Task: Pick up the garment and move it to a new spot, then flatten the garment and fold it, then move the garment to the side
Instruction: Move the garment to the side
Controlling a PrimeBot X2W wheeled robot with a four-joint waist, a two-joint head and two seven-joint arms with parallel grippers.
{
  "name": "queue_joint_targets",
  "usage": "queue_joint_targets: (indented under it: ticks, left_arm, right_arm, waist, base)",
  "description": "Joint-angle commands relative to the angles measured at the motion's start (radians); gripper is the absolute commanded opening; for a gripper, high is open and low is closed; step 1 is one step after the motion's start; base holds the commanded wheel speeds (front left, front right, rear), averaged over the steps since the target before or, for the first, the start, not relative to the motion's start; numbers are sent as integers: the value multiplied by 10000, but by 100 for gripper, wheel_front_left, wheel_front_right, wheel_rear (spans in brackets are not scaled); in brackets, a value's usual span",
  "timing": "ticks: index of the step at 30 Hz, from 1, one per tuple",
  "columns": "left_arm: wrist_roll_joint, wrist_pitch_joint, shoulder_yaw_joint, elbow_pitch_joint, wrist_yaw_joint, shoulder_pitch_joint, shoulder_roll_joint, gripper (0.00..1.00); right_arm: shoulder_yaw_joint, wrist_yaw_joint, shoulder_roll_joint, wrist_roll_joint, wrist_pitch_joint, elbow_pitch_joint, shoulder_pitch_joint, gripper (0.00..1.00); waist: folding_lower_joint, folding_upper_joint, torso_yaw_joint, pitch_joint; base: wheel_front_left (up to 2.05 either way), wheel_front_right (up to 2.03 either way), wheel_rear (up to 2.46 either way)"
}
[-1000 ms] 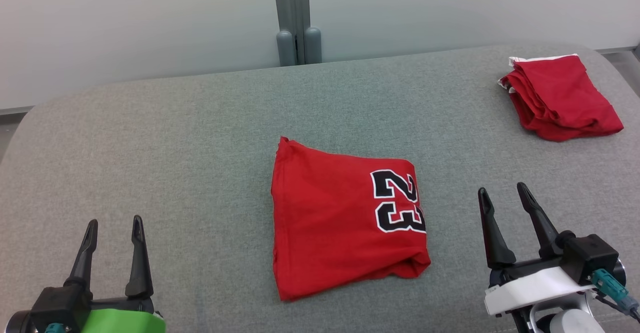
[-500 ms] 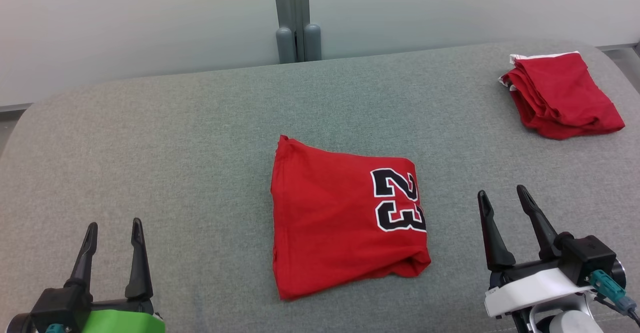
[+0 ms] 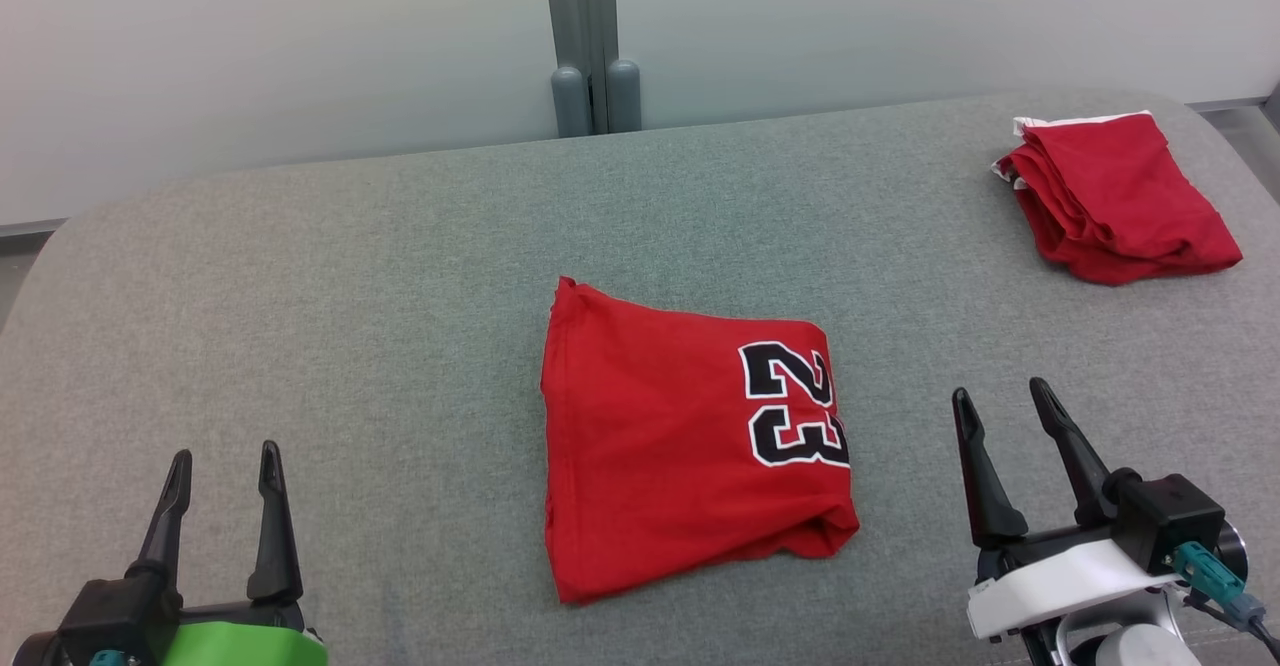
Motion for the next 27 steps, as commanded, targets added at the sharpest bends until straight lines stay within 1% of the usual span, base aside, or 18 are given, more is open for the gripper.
queue_joint_targets:
  ticks: [1, 8, 14, 18, 27]
  left_arm:
    - [86, -25, 41, 5, -32, 95, 4, 100]
    - [88, -25, 55, 47, -43, 5, -4, 100]
    - [116, -25, -49, 99, -42, -215, -32, 100]
    - [96, -25, -164, 141, -46, -393, -55, 100]
    - [-3, -25, -441, 298, -49, -913, -135, 100]
  right_arm:
    - [12, 0, -41, 20, -23, 39, 28, 100]
    - [197, 2, -61, 70, -23, 261, -146, 100]
    - [921, 0, -206, -9, -23, 955, -1101, 100]
    - [1250, 0, -238, -49, 67, 1871, -2024, 100]
    - [1438, 0, -31, -59, 235, 4583, -3556, 100]
  waist:
    - [0, 0, -1, -2]
    - [0, 0, 49, 26]
    - [0, 0, 201, 238]
    - [0, 0, 409, 490]
    - [0, 0, 934, 1206]
  base:
    - [0, 0, 0]
    - [0, 0, 0]
    - [0, 0, 0]
    - [0, 0, 0]
    - [0, 0, 0]
